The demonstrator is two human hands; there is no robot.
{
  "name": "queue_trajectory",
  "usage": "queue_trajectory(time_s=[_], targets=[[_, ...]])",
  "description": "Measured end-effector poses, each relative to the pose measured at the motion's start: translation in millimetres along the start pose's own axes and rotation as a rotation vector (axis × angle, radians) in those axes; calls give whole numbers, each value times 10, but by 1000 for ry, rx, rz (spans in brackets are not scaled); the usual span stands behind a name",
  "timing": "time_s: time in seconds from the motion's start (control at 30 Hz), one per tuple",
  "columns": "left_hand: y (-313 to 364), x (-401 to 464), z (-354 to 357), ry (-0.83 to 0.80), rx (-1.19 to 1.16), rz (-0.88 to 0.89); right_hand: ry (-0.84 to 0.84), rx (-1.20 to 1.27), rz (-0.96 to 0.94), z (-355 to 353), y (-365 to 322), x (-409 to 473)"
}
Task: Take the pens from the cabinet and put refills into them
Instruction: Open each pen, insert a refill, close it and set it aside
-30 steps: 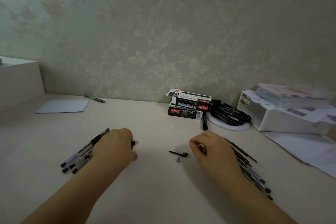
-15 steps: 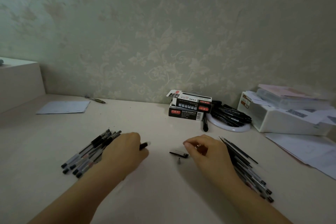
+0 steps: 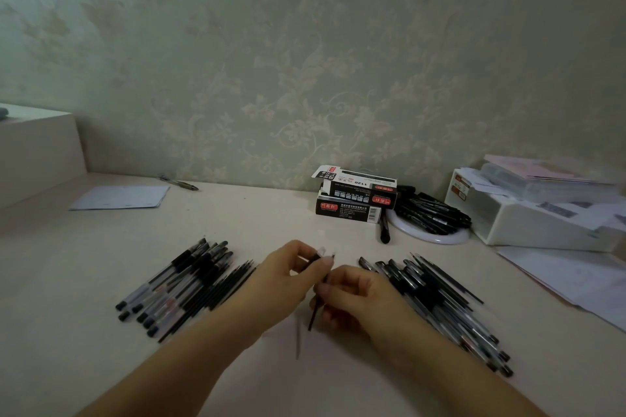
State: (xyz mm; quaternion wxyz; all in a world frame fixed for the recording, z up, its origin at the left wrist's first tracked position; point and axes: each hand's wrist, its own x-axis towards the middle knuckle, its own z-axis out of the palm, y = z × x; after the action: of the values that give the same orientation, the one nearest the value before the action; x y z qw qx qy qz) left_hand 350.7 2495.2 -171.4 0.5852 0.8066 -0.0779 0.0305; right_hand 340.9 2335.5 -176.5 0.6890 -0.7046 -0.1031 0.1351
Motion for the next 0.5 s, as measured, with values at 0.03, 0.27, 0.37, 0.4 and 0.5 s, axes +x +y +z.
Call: queue_trajectory(time_s=[0.03, 0.27, 0.37, 0.4, 0.5], targets=[[-6, -1, -5, -15, -24, -9, 27, 27, -13, -16, -1, 10], [-35, 10, -56, -114, -43, 23, 308, 369, -195, -188, -64, 63], [-46, 5, -56, -133, -49, 33, 298, 433, -191, -198, -75, 56], [-48, 7, -58, -136, -55, 35, 297, 434, -191, -193, -76, 58], [-45, 12, -70, -136, -65, 31, 308, 440, -197, -194, -65, 65]])
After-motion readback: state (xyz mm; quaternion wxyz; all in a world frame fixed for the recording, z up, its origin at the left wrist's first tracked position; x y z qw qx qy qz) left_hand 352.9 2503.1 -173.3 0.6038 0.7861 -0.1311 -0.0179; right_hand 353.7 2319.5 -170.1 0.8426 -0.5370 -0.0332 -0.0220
